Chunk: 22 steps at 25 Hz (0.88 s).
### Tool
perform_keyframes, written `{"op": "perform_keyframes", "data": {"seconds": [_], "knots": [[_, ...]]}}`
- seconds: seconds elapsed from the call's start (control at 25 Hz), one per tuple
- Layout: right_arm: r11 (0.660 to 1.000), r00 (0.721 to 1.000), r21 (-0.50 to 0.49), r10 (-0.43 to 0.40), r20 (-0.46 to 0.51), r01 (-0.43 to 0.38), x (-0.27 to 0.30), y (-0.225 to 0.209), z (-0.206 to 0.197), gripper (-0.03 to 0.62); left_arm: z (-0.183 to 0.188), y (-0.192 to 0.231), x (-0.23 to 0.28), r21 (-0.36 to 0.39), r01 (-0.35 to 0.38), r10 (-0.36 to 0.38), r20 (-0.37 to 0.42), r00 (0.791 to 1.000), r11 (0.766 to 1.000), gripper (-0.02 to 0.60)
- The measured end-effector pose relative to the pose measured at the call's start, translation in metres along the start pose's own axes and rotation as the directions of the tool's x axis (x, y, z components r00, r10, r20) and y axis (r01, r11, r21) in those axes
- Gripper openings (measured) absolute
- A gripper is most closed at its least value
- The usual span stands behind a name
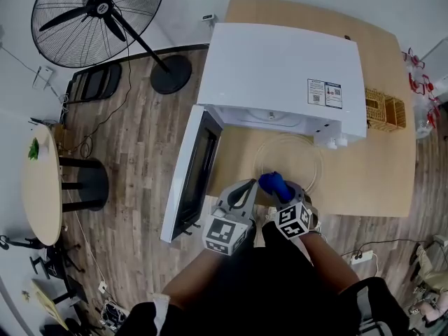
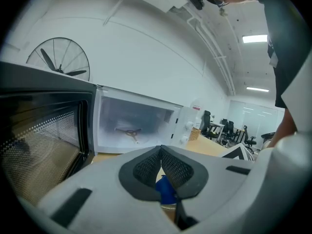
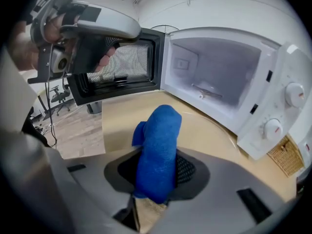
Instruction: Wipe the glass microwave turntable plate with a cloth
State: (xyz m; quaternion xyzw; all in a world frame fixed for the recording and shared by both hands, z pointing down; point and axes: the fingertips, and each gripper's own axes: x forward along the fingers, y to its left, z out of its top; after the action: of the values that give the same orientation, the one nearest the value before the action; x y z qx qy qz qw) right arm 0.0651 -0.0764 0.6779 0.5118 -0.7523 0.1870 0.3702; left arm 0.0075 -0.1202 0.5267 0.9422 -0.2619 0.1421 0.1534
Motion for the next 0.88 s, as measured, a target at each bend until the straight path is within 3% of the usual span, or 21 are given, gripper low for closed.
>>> {"op": "perform_keyframes", "data": {"seconds": [0.2,0.56,0.88], "knots": [[0.993,0.994,0.062,-0.101,-0.045,0.104,-0.011,-0.032,-0.02,0.114,0.005,-0.005,0.004,0.002,0.012,-0.012,0.014,1.0,1.0,0.002],[0.946,0.953,0.134,-0.28,-0.119,0.295,-0.035,-0.102,-0.059,0.115,0.006,-0.017,0.01,0.003,0.043,-0.043,0.009,0.999,0.999,0.002],[0.913,0.92,0.156,-0.352,-0.17,0.378,-0.047,-0.144,-0.078,0.116,0.006,-0.021,0.011,0.013,0.046,-0.047,0.004,0.999,0.999,0.002]]}}
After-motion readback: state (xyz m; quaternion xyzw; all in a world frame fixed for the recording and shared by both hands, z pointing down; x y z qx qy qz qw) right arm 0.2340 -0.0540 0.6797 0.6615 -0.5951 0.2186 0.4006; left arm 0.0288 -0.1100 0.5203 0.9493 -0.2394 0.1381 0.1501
